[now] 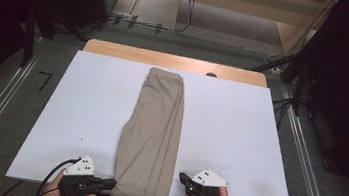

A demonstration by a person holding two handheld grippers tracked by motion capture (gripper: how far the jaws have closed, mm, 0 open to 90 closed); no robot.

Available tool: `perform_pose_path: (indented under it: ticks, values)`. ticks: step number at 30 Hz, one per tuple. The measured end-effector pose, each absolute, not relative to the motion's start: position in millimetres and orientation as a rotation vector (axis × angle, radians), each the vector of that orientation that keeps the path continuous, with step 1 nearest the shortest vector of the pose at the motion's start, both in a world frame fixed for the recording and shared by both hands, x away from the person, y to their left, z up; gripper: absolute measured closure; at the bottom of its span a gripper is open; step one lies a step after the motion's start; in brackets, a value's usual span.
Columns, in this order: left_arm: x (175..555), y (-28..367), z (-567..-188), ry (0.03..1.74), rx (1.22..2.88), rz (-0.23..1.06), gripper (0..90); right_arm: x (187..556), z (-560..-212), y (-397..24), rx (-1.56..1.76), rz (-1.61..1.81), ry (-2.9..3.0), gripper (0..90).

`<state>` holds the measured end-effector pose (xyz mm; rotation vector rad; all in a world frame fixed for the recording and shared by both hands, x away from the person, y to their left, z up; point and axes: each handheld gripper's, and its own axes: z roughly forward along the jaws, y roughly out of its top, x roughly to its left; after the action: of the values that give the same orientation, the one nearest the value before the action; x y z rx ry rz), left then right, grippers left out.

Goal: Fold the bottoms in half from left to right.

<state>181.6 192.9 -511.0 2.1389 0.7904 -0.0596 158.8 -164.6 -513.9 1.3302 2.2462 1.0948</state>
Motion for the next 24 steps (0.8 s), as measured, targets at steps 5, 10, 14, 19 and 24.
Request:
perform_pose_path:
  ticks: [5,10,14,19,24]
  values:
    - [179,191,-507,0.761,2.079,0.004,59.4,153,-511,-152,1.284,1.225,2.270,78.5]
    - [173,185,-500,0.693,2.033,0.048,65.1,141,-507,-114,1.100,1.313,2.338,78.7]
    - [172,168,-512,0.686,2.174,-0.020,88.3,137,-517,-79,1.005,1.284,2.432,80.4]
    - [175,169,-515,0.695,2.162,-0.070,90.0,137,-522,-82,1.044,1.210,2.453,85.8]
    - [173,168,-515,0.693,2.165,-0.061,90.0,134,-521,-117,1.134,1.177,2.448,87.8]
